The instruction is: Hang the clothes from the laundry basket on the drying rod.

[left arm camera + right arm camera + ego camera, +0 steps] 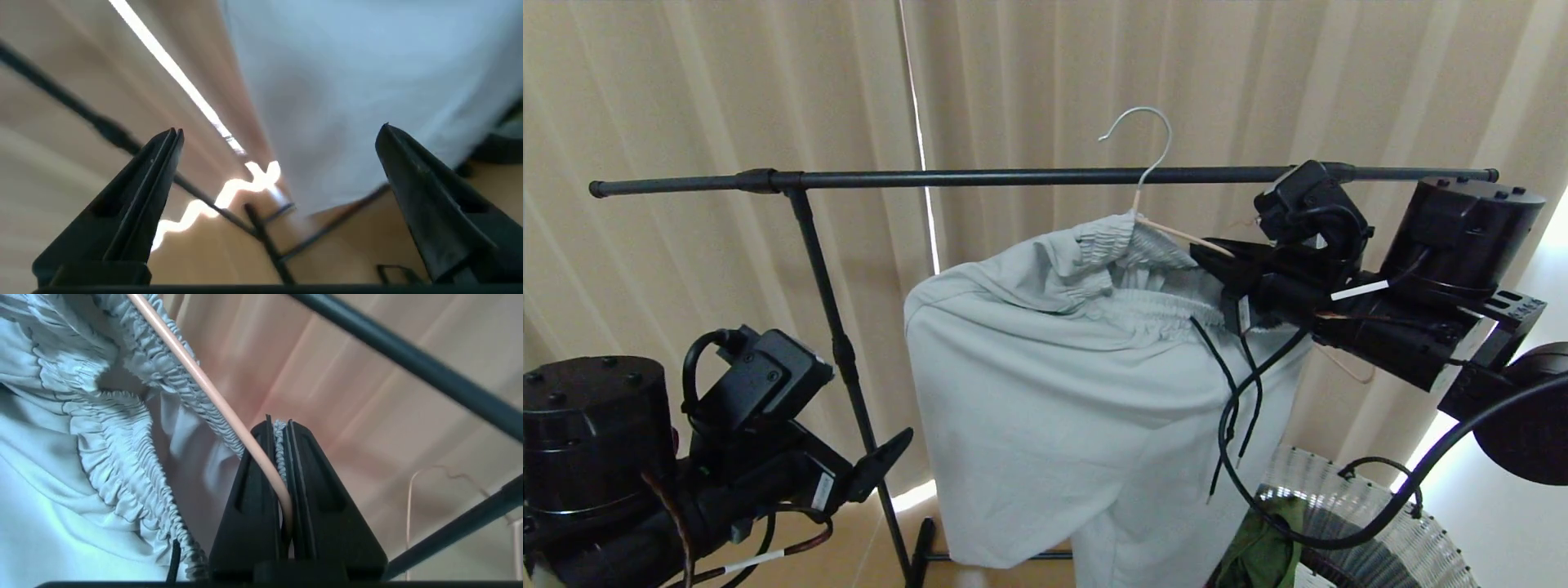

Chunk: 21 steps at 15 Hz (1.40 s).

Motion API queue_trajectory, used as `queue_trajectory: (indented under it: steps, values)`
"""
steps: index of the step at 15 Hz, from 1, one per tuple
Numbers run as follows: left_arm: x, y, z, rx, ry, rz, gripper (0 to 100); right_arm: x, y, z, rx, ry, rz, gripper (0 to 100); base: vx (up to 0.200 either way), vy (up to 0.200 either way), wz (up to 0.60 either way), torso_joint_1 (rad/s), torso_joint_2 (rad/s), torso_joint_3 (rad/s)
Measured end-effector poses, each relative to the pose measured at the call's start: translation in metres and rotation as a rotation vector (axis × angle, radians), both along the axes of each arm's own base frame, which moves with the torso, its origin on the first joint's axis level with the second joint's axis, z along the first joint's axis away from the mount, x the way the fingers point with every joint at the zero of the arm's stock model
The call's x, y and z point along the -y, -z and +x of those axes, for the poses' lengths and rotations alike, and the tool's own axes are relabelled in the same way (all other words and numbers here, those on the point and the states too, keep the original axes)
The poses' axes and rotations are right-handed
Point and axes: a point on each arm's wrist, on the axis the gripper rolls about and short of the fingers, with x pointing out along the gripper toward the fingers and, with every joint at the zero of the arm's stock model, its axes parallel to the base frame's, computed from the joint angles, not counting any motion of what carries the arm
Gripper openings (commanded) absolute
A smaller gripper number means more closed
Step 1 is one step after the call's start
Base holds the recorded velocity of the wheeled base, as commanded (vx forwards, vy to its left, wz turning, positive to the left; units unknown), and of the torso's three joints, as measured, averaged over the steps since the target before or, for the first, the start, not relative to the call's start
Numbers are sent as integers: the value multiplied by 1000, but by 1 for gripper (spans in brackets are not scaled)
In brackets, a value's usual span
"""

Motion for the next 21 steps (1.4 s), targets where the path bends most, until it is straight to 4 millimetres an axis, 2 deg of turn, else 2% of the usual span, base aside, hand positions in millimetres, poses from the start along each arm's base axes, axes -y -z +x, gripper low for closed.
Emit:
queue_trajectory:
  steps: [3, 7, 9, 12, 13, 17, 21]
  values:
    - [-5, 2, 3, -33, 80, -54, 100, 2, -9, -4, 26, -4, 14, 0, 0, 0, 0, 0, 0, 0]
    - [-11, 2, 20, -18, 32, -66, 100, 3, -15, -9, 43, -35, 26, 0, 0, 0, 0, 0, 0, 0]
    - [-13, 1, 33, 43, 8, -87, 100, 3, -18, -13, 50, -67, 30, 0, 0, 0, 0, 0, 0, 0]
    - [-11, 8, 41, 45, 14, -87, 100, 3, -21, -15, 58, -70, 34, 0, 0, 0, 0, 0, 0, 0]
    - [-9, 10, 42, 38, 17, -85, 0, 3, -21, -15, 61, -71, 35, 0, 0, 0, 0, 0, 0, 0]
    - [-10, 17, 40, 13, 16, -69, 0, 5, -25, -18, 70, -68, 38, 0, 0, 0, 0, 0, 0, 0]
    - [-25, 33, 31, -43, -28, -23, 0, 11, -30, -20, 82, -49, 51, 0, 0, 0, 0, 0, 0, 0]
